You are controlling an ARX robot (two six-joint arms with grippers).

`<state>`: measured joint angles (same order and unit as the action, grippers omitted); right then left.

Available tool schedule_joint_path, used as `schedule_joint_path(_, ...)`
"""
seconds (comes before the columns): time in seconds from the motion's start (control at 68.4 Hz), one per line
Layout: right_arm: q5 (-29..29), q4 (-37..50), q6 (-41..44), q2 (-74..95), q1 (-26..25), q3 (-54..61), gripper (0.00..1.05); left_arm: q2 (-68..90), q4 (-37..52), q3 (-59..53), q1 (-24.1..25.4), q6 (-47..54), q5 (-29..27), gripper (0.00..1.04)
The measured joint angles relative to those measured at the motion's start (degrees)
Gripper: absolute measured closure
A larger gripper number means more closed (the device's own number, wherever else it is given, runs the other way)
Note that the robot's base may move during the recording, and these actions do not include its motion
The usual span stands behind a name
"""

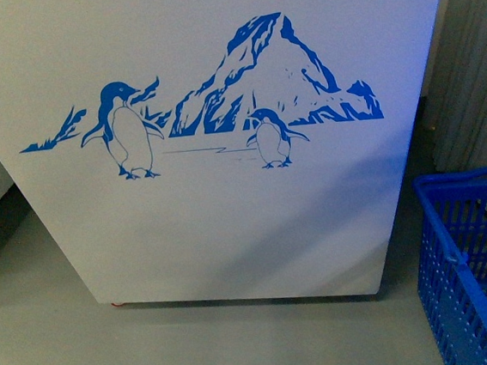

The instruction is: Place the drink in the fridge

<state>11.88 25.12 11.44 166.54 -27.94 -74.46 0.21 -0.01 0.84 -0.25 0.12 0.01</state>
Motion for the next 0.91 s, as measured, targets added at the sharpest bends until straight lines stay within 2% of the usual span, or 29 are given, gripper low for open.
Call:
schedule_joint_path(0.176,-1.29,-5.92,-3.91,3.69,-0.09,-4.85,0.08,0.0,0.0,0.0,0.0,0.0,0.0,0.08)
schedule_joint_path(0.293,-2.73,-6.56,-5.09,4.28,-0.07,-5.9,0.08,0.0,0.0,0.0,0.0,0.0,0.0,0.08)
schedule_joint_path(0.512,-4.83,-5.38,-6.36,4.28,0.55,-4.66,0.35,0.0,0.0,0.0,0.0,0.0,-0.02,0.08)
schedule_joint_path(0.673,-6.67,-3.96,-8.41,1.07,1.29,0.28,0.52,0.0,0.0,0.0,0.0,0.0,0.0,0.08)
schedule_joint_path(0.907,-12.13,0.46,-11.82,-12.68,3.89,16.83,0.62,0.0,0.0,0.0,0.0,0.0,0.0,0.08)
